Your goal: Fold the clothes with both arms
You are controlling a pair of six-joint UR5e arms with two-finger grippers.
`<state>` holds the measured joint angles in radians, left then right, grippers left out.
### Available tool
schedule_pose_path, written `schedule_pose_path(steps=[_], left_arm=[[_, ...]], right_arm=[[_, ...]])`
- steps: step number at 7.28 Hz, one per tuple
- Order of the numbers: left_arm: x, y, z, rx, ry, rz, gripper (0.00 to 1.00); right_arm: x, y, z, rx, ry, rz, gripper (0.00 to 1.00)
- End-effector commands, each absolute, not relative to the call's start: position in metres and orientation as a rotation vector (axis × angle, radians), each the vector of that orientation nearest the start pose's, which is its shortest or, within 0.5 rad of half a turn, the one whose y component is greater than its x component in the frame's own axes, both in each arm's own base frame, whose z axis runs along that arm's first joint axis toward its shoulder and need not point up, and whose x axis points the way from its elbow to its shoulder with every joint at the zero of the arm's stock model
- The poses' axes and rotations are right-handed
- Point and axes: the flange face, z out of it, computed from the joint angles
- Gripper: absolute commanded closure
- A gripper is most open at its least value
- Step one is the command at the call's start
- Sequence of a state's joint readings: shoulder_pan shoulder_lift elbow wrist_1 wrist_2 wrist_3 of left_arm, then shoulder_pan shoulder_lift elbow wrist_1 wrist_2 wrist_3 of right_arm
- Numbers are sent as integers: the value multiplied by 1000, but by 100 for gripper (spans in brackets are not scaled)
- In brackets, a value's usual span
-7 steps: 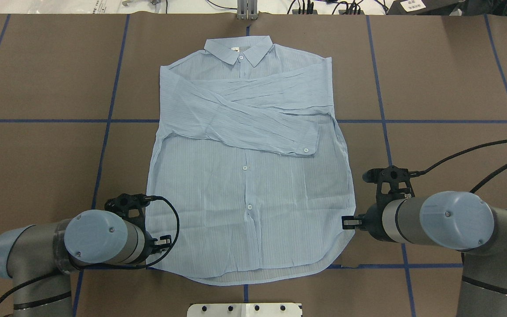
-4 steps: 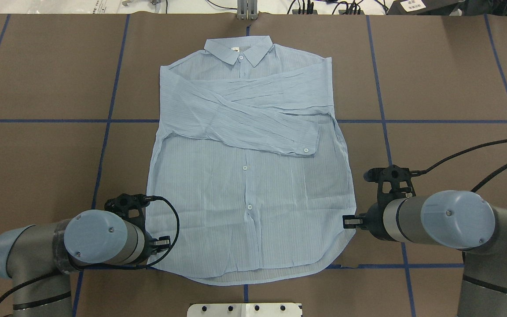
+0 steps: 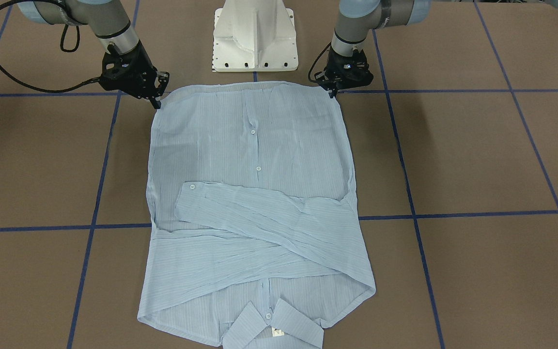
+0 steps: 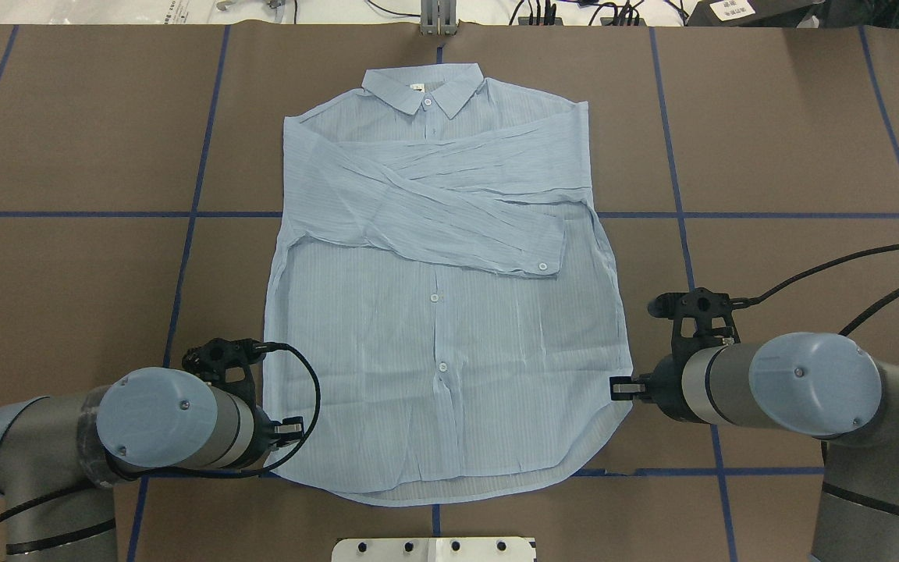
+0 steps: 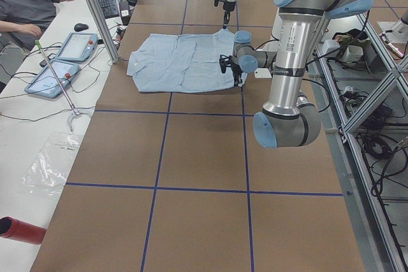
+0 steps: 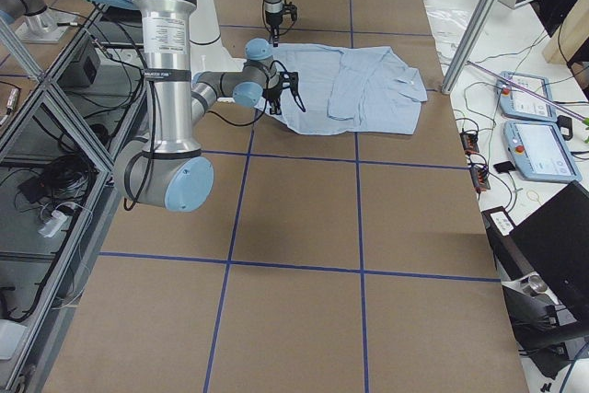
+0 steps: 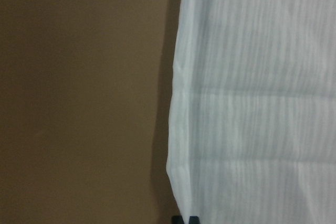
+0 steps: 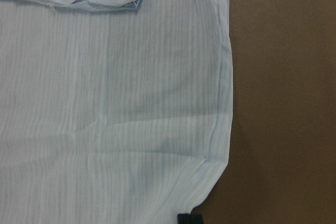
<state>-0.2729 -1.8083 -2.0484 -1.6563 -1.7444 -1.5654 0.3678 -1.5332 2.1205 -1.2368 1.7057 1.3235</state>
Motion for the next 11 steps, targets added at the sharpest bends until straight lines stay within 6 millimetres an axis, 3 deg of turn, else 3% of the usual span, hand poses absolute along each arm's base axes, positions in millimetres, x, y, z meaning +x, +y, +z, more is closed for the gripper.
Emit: schedule_pose_path(steps=[1,3,11], left_arm=[[475,-268,312,-32,814,-186,100],[470,-280,316,-4,806,-164,100],[470,-281,318,10,803,-125,100]], right_arm=[[-405,-288,350,160,-915,53,100],[-399,-295,352,151,-913,59,100],[-380,-323,367,149,-887,91,100]])
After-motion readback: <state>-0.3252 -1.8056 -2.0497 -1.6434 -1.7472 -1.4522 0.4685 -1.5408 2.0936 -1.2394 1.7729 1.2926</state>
